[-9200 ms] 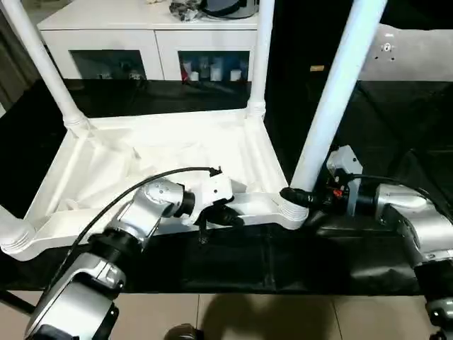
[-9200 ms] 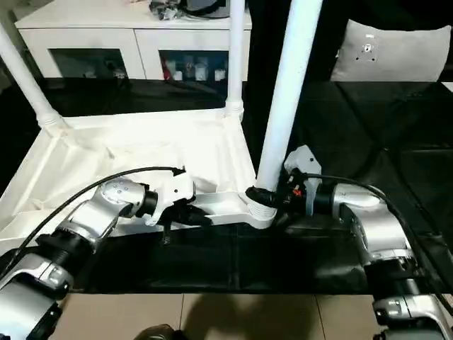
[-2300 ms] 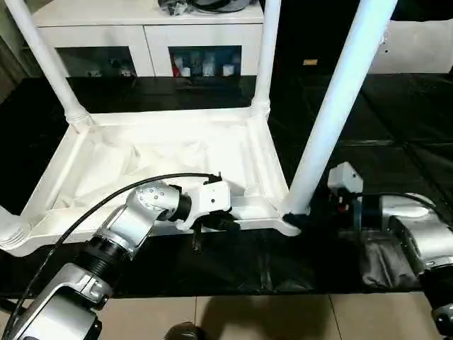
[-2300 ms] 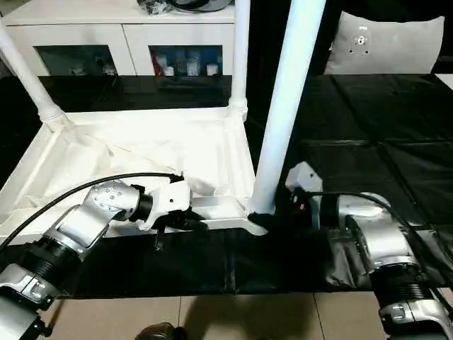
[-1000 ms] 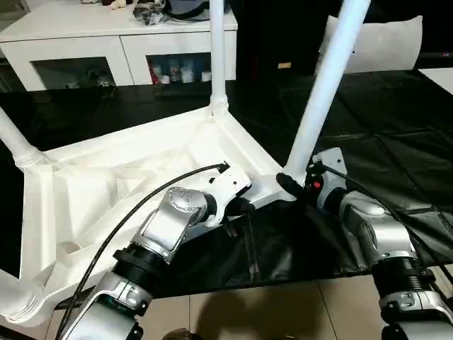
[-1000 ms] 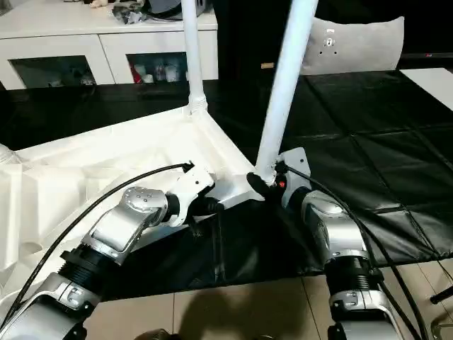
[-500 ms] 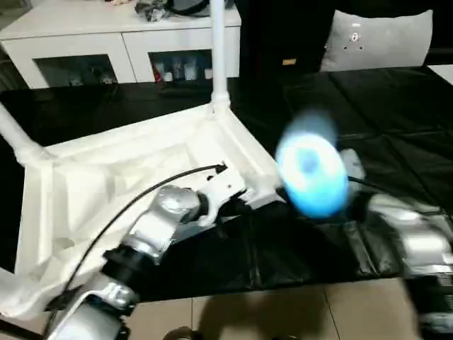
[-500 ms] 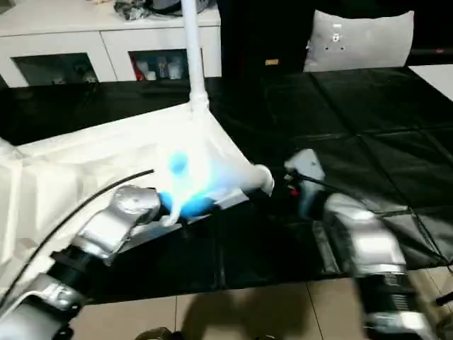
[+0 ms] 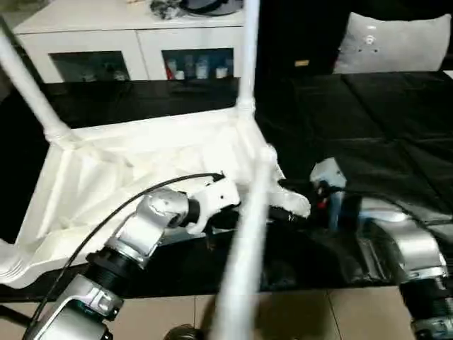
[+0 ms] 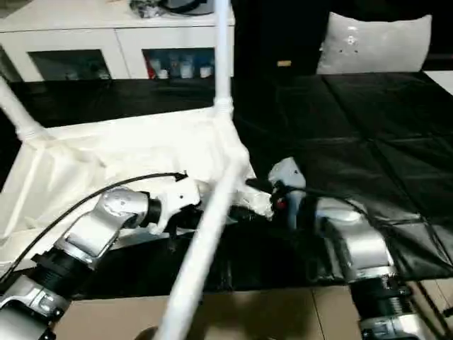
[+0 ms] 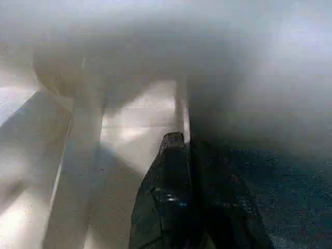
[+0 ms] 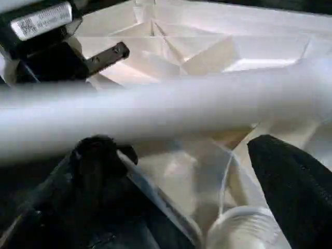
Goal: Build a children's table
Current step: Insert table leg to table base
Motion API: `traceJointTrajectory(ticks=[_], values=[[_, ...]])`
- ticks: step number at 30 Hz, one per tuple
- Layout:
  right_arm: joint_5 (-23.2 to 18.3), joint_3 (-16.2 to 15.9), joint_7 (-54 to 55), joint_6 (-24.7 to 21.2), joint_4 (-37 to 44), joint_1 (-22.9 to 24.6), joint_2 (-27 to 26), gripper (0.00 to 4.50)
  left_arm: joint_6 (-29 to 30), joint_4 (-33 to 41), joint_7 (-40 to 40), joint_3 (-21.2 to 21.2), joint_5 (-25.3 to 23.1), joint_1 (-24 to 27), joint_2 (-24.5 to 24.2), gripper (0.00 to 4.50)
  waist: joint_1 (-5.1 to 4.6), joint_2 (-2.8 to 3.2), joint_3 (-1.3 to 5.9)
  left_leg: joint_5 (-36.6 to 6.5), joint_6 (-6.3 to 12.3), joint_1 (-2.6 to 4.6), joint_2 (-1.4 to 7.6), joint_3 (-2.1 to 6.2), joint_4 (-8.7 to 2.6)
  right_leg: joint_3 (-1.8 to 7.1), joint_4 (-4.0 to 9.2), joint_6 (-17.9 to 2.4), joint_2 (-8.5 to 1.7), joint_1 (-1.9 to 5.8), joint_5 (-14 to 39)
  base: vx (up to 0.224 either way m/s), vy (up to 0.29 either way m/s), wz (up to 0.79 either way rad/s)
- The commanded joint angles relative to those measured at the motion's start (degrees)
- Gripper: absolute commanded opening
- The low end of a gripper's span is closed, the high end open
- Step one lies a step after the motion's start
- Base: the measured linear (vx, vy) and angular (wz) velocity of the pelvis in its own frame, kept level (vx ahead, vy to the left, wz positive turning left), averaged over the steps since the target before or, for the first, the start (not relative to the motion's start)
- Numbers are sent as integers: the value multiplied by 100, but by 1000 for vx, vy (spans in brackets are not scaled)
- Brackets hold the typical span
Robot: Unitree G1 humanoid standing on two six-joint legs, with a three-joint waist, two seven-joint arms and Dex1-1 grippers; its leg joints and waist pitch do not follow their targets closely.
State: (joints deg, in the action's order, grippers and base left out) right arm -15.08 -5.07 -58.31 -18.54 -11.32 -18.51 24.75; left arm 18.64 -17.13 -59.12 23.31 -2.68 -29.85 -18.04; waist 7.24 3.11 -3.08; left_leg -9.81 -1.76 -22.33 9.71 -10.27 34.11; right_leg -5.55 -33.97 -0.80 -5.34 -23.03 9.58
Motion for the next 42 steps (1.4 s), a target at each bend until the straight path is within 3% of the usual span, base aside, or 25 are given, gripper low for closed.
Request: traceJointTrajectory(ticks=[1, 7, 11, 19, 24, 29, 33, 42], values=[[36, -49, 38, 22, 132, 20, -3, 448, 40, 139, 15, 16, -12, -61, 40, 0, -25, -76, 396, -1486, 213, 123, 375, 147, -433, 310, 438, -1031, -416, 265, 1718, 0, 0, 0], [71, -50, 101, 118, 68, 15, -7, 448, 258, 356, 8, 22, 44, -38, -23, 0, -41, -57, 391, -1542, 189, 120, 365, 155, -434, 307, 456, -942, -419, 267, 1906, 0, 0, 0], [23, 55, 357, 9, 137, 104, -86, 448, 371, 428, 48, 23, 54, 28, -2, 0, -63, -76, 401, -1444, 221, 112, 360, 147, -424, 306, 437, -1008, -409, 270, 1691, 0, 0, 0], [188, -5, 883, -206, 125, 130, -269, 448, 524, 558, 134, 22, 75, 94, 25, 0, -86, -66, 392, -1518, 162, 116, 350, 150, -433, 305, 456, -941, -406, 264, 1867, 0, 0, 0], [25, 50, 1089, -430, 162, 52, -497, 448, 558, 588, 132, 20, 90, 82, 25, 0, -97, -31, 399, -1526, 147, 116, 353, 157, -439, 304, 444, -971, -398, 265, 1717, 0, 0, 0], [34, 11, 1269, -469, 101, -51, -678, 448, 618, 640, 146, 26, 104, 100, 10, 0, -97, -34, 402, -1529, 112, 121, 351, 153, -437, 309, 431, -1002, -406, 268, 1630, 0, 0, 0], [-414, 244, 1328, -964, 210, -171, -932, 448, 641, 664, 148, 26, 108, 111, 1, 0, -102, -22, 405, -1559, 112, 127, 355, 160, -443, 307, 428, -1009, -403, 271, 1621, 0, 0, 0], [-462, 273, 1235, -1180, -26, -425, -872, 448, 662, 633, 185, 21, 117, 76, 21, 0, -89, -32, 412, -1441, 60, 123, 346, 147, -435, 311, 404, -1022, -404, 275, 1471, 0, 0, 0]])
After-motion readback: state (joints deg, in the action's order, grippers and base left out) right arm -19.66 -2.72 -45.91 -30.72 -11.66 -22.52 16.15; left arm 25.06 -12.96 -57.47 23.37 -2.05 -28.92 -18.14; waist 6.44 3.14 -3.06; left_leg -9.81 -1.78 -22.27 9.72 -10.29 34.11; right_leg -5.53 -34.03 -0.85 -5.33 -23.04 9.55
